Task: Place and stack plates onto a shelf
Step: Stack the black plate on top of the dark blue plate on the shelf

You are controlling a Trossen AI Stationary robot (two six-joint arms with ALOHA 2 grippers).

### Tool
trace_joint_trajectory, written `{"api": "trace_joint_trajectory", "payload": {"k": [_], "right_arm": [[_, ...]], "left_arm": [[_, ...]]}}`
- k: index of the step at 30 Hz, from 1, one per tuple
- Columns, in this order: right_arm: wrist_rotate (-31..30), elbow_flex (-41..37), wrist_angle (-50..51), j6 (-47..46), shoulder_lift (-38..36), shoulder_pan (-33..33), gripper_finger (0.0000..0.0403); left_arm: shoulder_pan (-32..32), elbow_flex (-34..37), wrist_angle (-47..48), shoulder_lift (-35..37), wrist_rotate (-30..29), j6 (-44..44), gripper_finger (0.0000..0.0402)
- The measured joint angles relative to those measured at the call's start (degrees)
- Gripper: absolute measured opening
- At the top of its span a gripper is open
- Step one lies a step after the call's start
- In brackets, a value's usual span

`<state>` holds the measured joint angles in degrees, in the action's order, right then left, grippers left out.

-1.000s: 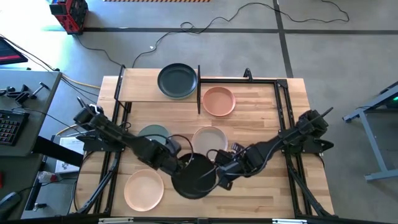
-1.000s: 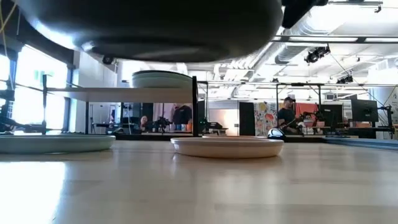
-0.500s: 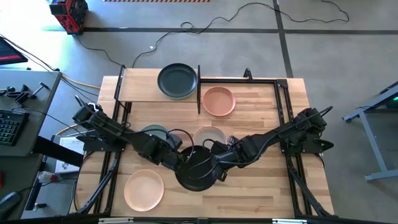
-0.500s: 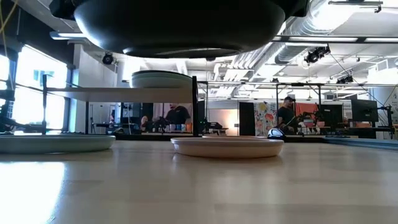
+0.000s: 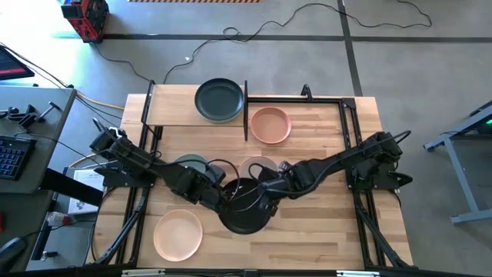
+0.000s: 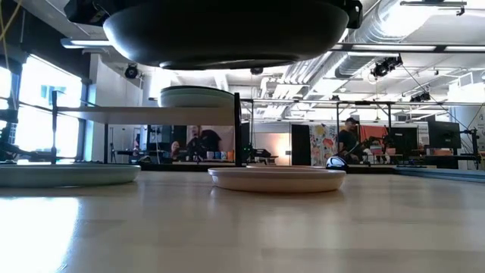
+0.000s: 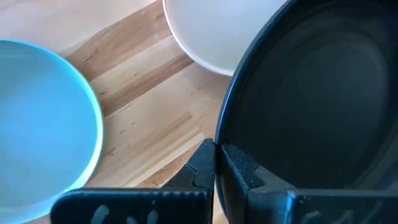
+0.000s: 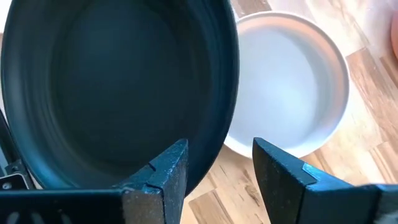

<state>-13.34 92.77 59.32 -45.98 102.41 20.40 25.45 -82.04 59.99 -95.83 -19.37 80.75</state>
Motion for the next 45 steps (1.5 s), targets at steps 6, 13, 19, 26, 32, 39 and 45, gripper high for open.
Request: {"api": "trace_joint_trajectory", "payload": {"k": [6,13,19,26,32,39,45], "right_arm": [[0.0,0.0,0.13,1.06,0.0,-0.59,0.0158],[0.0,0.0,0.16,1.06,0.0,-1.26,0.0135],[0.13,0.0,0.58,1.39,0.0,-1.42,0.0065],[-0.22,0.0,0.91,2.11,0.0,-1.54,0.0014],[-0.37,0.0,1.29,2.33,0.0,-2.04,0.0005],[-0.02,0.0,1.52,3.16,0.0,-3.1,0.0002],[0.03,0.0,1.03,3.8,0.0,-3.12,0.0001]], "left_arm": [[0.0,0.0,-1.28,0.0,-2.89,-0.11,0.0],[-0.04,0.0,-1.86,0.0,-4.29,-0.48,0.0],[-0.13,0.0,-2.26,0.0,-4.27,-1.01,0.0],[-0.74,0.0,-2.7,-0.02,-3.9,-1.93,0.0006],[-1.35,0.0,-2.94,-0.02,-3.7,-1.52,0.0015],[-2.27,0.0,-2.86,-0.02,-2.59,-0.93,0.0016],[-2.25,0.0,-2.88,-0.02,-2.57,-2.32,0.0017]]}}
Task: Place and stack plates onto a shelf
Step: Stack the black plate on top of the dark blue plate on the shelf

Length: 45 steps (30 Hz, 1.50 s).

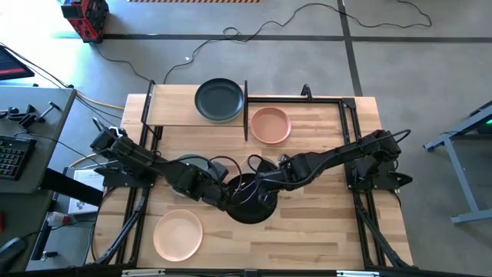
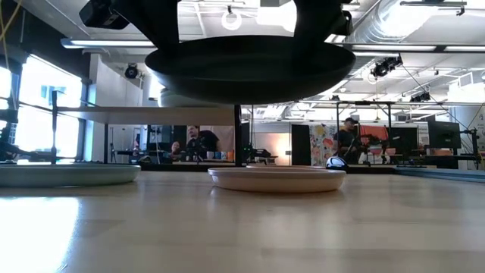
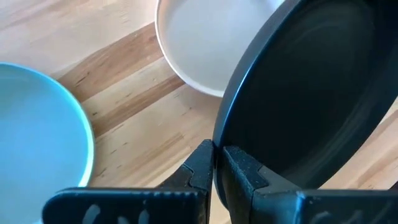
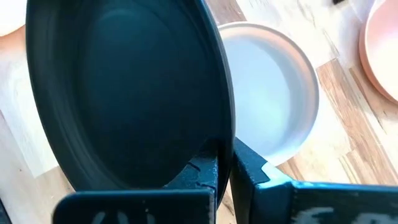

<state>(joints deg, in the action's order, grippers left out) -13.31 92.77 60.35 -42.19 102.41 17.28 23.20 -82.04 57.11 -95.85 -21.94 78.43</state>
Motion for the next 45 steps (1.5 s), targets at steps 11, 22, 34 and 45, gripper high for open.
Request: {"api": "trace_joint_trajectory", "payload": {"k": [11,22,34,45], "right_arm": [[0.9,0.0,-0.31,0.08,-0.02,0.02,0.0001],[2.97,0.0,-0.11,1.15,-0.02,0.16,0.0037],[3.47,0.0,-1.56,0.85,-0.02,0.11,0.0072],[2.96,0.02,-1.6,0.61,-0.02,-0.02,0.0004]], "left_arm": [[0.0,0.0,-0.61,-0.02,0.1,-1.04,0.0003],[-0.05,0.0,-1.49,-0.02,0.02,-1.18,0.0001],[-0.07,0.0,-1.99,-0.02,0.02,-1.2,0.0],[0.0,0.0,-1.83,-0.02,0.54,-1.02,0.0018]]}}
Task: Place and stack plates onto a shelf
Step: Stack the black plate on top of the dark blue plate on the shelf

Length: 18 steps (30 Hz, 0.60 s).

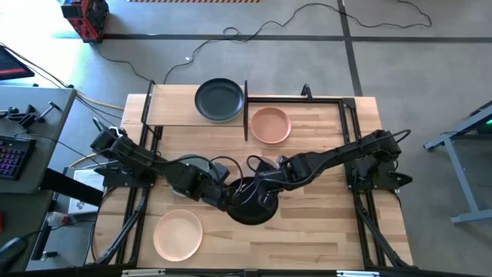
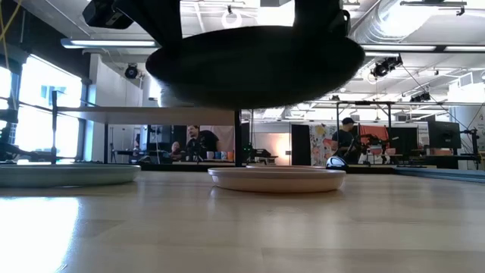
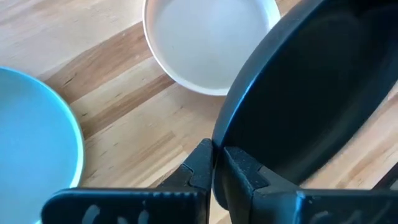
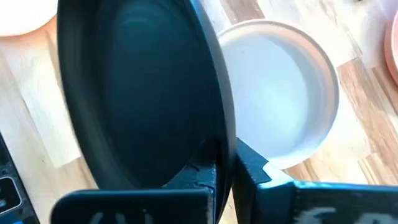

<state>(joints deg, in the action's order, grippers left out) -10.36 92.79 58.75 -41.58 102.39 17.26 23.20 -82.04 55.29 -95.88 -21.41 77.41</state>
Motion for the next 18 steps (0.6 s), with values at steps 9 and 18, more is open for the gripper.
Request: {"api": "trace_joint_trajectory", "payload": {"k": [9,18], "right_arm": [[0.28,0.0,-0.62,-0.84,0.0,0.04,0.0002],[1.12,0.37,-2.27,-0.45,0.04,0.12,0.0001]], "left_arm": [[-0.65,-0.04,-0.37,0.0,-0.4,0.94,0.0062],[-1.11,-0.05,-1.68,0.0,1.34,-4.46,0.0104]]}}
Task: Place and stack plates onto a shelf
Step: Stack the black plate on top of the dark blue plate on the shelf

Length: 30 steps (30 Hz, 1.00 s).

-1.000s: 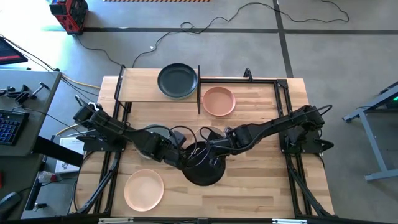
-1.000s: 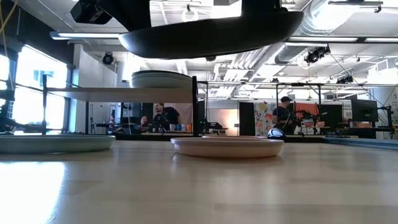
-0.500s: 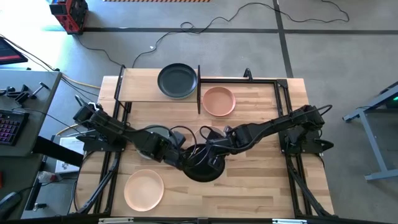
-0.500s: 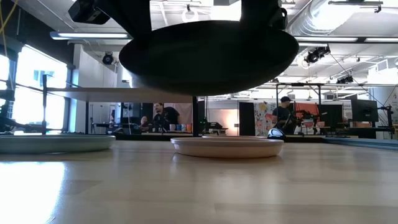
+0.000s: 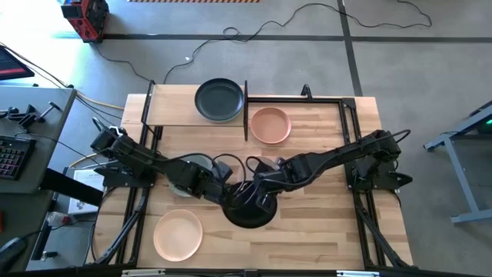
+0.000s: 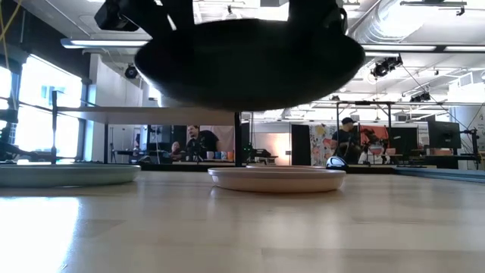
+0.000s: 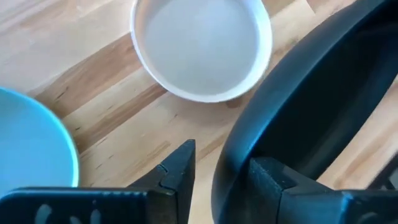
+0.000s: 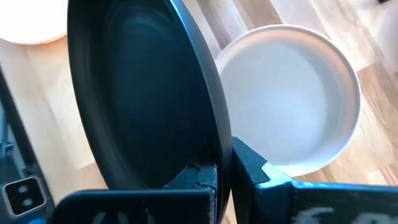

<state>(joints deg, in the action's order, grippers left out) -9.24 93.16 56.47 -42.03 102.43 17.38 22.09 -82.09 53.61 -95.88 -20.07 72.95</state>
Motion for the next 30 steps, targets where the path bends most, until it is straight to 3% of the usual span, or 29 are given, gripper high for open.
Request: {"api": "trace_joint_trajectory", "payload": {"k": [4,11,17,30], "right_arm": [[0.25,0.95,-0.18,0.31,0.01,0.01,0.0],[0.84,0.95,-0.14,0.29,0.01,-0.1,0.0],[0.9,0.97,-0.25,0.97,0.01,-0.1,0.0007],[3.99,1.01,0.49,3.47,-3.01,-3.12,0.0133]], "left_arm": [[0.0,0.0,-0.86,0.0,0.32,-1.17,0.0089],[0.09,-0.01,-1.11,0.0,0.88,-2.55,0.0012],[0.13,-0.01,-1.21,0.0,0.97,-2.62,0.001],[-2.1,0.0,3.36,0.48,3.49,-2.75,0.0003]]}}
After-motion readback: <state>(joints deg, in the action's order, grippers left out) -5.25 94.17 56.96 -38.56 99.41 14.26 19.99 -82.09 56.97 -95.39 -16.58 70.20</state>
